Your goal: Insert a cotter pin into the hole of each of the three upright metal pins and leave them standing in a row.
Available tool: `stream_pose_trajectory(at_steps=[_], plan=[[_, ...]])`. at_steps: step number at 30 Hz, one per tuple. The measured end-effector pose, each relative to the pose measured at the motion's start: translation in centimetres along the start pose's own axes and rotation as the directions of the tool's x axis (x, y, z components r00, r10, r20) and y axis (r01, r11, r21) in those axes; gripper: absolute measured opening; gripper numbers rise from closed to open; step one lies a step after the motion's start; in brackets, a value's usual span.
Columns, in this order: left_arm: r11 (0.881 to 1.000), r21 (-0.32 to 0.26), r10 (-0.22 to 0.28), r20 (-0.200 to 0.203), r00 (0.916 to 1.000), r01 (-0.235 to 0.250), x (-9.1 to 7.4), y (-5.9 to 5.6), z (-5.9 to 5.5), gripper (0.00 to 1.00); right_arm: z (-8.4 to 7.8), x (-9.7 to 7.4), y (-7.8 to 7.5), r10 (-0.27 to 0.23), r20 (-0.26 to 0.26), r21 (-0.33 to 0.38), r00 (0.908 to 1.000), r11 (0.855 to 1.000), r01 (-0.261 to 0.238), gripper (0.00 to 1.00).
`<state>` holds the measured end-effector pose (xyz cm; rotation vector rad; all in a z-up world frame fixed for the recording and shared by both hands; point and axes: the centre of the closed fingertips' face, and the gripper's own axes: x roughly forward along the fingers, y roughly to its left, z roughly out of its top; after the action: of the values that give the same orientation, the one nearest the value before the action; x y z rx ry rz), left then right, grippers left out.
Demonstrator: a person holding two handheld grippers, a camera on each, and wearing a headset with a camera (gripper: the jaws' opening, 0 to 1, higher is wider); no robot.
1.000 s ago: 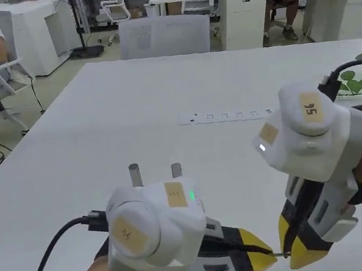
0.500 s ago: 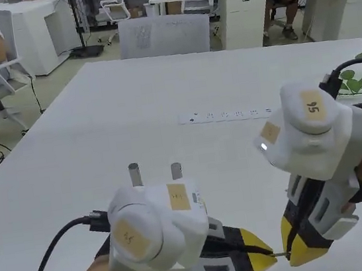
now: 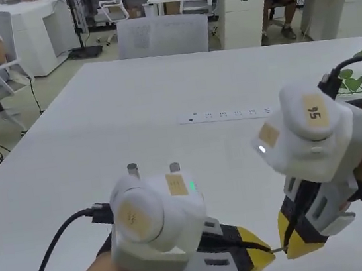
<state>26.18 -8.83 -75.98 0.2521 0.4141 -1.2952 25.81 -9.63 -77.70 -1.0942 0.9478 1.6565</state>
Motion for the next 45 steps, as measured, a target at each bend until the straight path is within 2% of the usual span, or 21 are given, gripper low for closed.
stream_pose_trajectory(at_steps=[12,19,22,31,36,39,40,45], plan=[[0.998,-0.064,-0.016,-0.018,0.9997,0.014,0.2,0.0,-0.3,0.01,0.1,0.0,-0.3,-0.034,-0.004,-0.046,0.9994,0.998,0.034,0.04],[0.994,-0.104,-0.017,-0.015,0.9997,0.015,0.2,0.1,-0.3,0.0,0.2,0.0,-0.3,-0.046,0.001,-0.056,0.9989,0.997,0.046,0.04],[0.999,-0.05,-0.004,-0.023,0.9997,0.002,0.2,0.2,-0.4,0.0,0.2,0.0,-0.5,-0.052,-0.001,-0.055,0.9987,0.997,0.051,0.04],[1.0,0.02,0.006,-0.03,0.9995,-0.005,0.1,0.1,-0.6,0.0,0.2,0.1,-0.4,-0.023,0.008,-0.007,0.9997,1.0,0.024,0.05],[0.996,0.085,0.011,-0.036,0.9993,-0.008,0.1,-0.1,-0.6,0.0,0.1,0.2,-0.1,0.007,0.014,0.02,0.9999,1.0,-0.007,0.06],[0.991,0.13,0.019,-0.058,0.9981,-0.011,0.2,-0.2,-1.0,0.0,0.0,0.2,-0.1,0.021,0.019,0.038,0.9996,0.999,-0.022,0.06],[0.99,0.14,0.021,-0.069,0.9974,-0.012,0.2,-0.2,-1.1,0.0,-0.1,0.2,0.0,0.029,0.021,0.054,0.9993,0.998,-0.031,0.06],[0.985,0.171,0.031,-0.071,0.997,-0.018,0.3,-0.2,-1.2,0.0,-0.1,0.3,0.2,0.043,0.039,0.081,0.9983,0.996,-0.046,0.06]])
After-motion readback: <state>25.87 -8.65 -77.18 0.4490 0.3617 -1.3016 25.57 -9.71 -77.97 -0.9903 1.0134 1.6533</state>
